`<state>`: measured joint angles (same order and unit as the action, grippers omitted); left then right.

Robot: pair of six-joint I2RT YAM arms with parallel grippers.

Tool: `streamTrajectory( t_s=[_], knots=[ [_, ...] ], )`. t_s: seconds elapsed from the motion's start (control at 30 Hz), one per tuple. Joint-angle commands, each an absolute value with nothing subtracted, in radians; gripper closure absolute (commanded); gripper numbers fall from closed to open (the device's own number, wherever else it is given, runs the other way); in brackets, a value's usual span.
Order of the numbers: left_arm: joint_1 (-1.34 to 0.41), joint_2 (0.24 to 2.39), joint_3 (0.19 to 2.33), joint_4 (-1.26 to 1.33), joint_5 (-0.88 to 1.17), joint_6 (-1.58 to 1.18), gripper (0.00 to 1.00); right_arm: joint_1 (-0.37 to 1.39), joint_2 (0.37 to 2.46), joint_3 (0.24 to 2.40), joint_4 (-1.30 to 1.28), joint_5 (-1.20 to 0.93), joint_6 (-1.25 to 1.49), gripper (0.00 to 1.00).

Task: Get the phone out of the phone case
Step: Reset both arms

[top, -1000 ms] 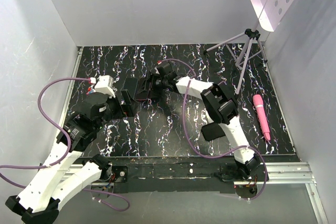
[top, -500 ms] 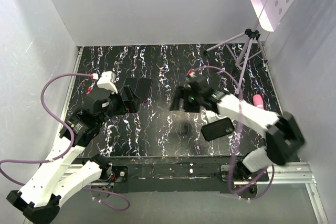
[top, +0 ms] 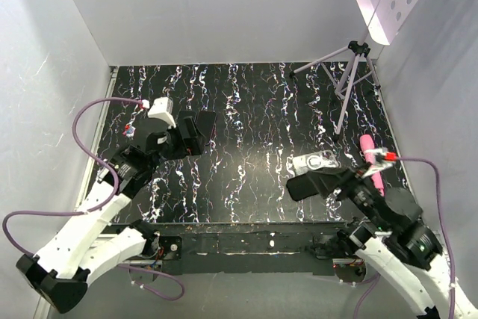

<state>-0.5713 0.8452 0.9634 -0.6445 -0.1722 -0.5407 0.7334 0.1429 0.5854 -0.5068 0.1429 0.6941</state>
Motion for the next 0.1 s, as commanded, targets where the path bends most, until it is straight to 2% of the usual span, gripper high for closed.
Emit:
streamTrajectory(
  t_s=[0.0,0.07],
  knots=[
    [-0.574,0.841,1.0,-0.62,-0.184,-0.571,0.02,0.732,-0.059,0.601,-0.549,0.239,0.634,0.11],
    [-0.574,0.815,0.988,-0.597,-0.19,-0.577,0.02,0.732,-0.118,0.592,-0.537,0.248,0.618,0.11]
  ],
)
